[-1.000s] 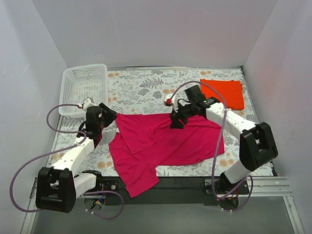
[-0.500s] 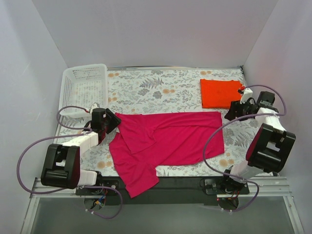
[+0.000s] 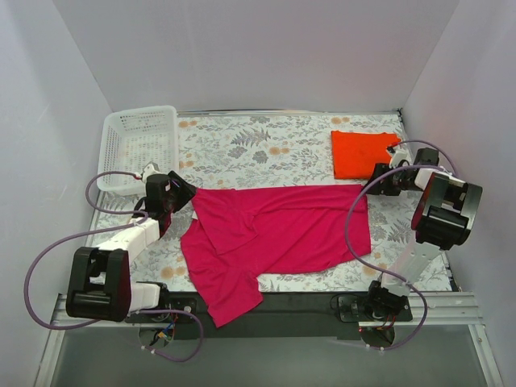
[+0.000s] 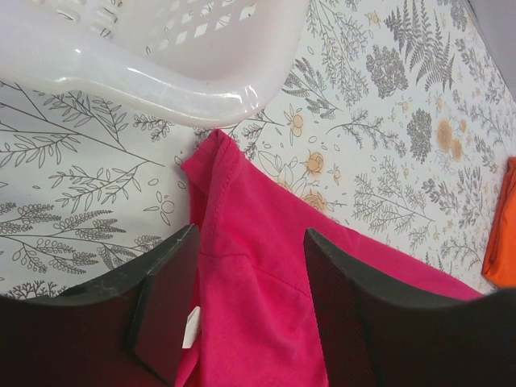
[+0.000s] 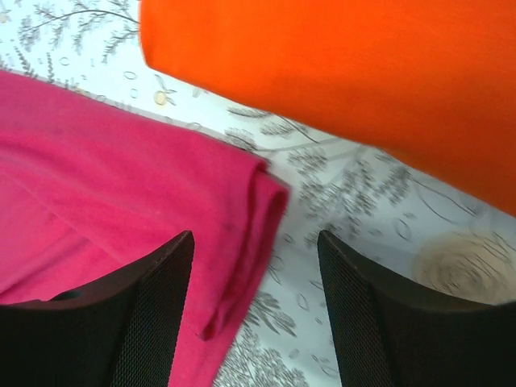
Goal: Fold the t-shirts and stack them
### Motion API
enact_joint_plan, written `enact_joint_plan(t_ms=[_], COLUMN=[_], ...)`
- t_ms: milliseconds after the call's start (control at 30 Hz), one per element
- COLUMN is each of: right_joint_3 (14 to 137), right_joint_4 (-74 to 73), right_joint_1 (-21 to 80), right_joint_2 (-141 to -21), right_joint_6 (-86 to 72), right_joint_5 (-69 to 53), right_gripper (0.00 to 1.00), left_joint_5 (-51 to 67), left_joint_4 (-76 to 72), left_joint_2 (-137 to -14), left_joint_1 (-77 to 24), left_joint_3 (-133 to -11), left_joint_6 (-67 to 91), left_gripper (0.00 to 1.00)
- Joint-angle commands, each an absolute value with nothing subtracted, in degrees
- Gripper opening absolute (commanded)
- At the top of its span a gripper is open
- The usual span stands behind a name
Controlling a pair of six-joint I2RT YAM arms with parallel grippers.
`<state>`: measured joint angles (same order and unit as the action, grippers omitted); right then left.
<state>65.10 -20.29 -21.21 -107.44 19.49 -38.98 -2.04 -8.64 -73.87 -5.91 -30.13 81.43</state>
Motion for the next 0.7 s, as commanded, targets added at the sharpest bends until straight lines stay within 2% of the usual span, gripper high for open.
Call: enact_joint_plan(t_ms=[0,100,200,233,300,333,433,667], right_joint_3=[66.71,66.62,66.27,66.18,65.74,65.57,65.39,68.64], right_joint_4=[-19.42,-19.25,-19.25,-19.25,-19.34,-19.34,-19.42,-23.54], right_joint_1=[-18.11,-16.44,-16.35,-16.43,-16.61,-17.05,-18.97,-24.69], right_joint_2=[-109.07,-110.12,-110.21,-110.13,-109.52,-109.16,-107.14,-105.64], right_joint_6=[18.20,17.40,17.05,17.31,17.93,17.93,19.16,27.41], right_joint_5=[-41.13,-39.82,-37.62,-36.31,-35.34,-34.46,-32.18,-31.64], right_gripper=[0.59,0.56,0.49,0.40,0.31,0.19,0.01,0.01], left_joint_5=[-3.78,-4.13,-4.31,-4.22,-4.22,-4.04,-3.96,-0.10], left_joint_4=[-8.62,-8.18,-8.35,-8.52,-8.79,-8.79,-8.53,-12.03], left_joint_2=[-71.72,-71.54,-70.93,-70.93,-71.10,-71.28,-71.63,-75.75], left_joint_1=[-5.36,-5.36,-5.27,-5.27,-5.27,-5.27,-5.27,-5.19], left_joint_3=[-30.06,-29.80,-29.27,-29.01,-28.92,-29.09,-29.44,-30.32], left_joint_6=[80.33,80.24,80.24,80.33,80.33,80.42,80.33,79.89], left_gripper=[0.52,0.52,0.52,0.52,0.52,0.51,0.51,0.50])
